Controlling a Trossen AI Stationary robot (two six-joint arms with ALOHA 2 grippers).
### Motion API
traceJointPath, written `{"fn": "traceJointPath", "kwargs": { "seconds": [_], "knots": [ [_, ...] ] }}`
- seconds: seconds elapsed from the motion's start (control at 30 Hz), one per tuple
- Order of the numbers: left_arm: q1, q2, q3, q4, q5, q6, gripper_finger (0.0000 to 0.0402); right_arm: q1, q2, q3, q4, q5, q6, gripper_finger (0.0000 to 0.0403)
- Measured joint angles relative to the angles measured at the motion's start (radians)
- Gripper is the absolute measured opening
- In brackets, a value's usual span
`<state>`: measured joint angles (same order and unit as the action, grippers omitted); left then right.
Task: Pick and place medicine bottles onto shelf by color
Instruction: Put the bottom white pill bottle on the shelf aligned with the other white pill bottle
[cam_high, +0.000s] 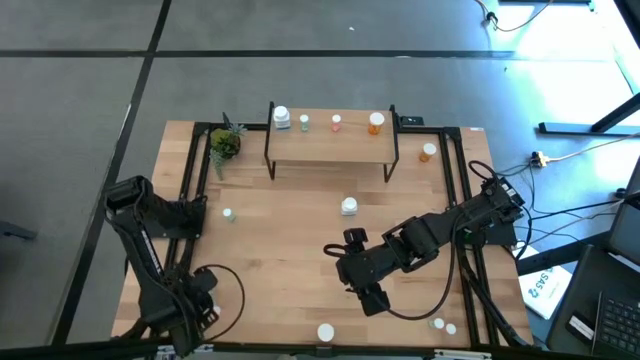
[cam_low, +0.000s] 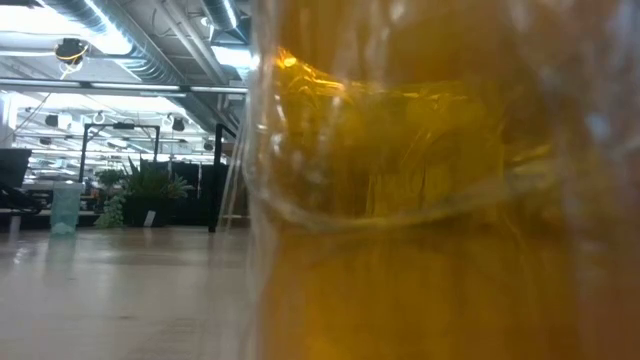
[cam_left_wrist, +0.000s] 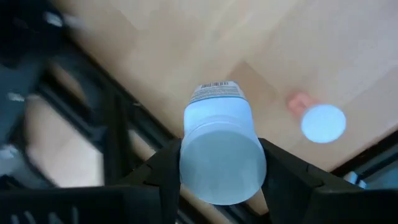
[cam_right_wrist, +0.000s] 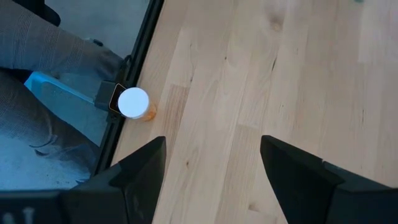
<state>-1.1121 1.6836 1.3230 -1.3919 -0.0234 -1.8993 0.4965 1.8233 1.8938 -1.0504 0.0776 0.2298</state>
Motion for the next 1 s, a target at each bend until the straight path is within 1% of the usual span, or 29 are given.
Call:
{"fn": "traceJointPath", "kwargs": {
  "seconds": [0.23,0.37,0.47,0.6,0.83,1.0],
  "knots": [
    [0.042,0.000,0.165,-0.179,-0.066,0.093,0.0163,0.000,0.000,0.000,0.000,0.000,0.000,0.0264],
    [0.082,-0.001,0.240,-0.177,-0.123,0.227,0.0163,0.000,0.000,0.000,0.000,0.000,0.000,0.0264],
    [0.115,-0.003,0.283,-0.180,-0.145,0.328,0.0163,0.000,0.000,0.000,0.001,0.000,0.002,0.0264],
    [0.168,-0.003,0.314,-0.179,-0.147,0.472,0.0163,0.000,0.000,0.000,0.001,0.000,0.000,0.0264],
    [0.282,-0.003,0.333,-0.179,-0.155,0.747,0.0163,0.000,0.000,0.000,0.005,0.000,0.001,0.0264],
    [0.374,-0.003,0.375,-0.180,-0.192,0.926,0.0163,0.000,0.000,0.000,0.008,0.000,-0.016,0.0264]
  ]
}}
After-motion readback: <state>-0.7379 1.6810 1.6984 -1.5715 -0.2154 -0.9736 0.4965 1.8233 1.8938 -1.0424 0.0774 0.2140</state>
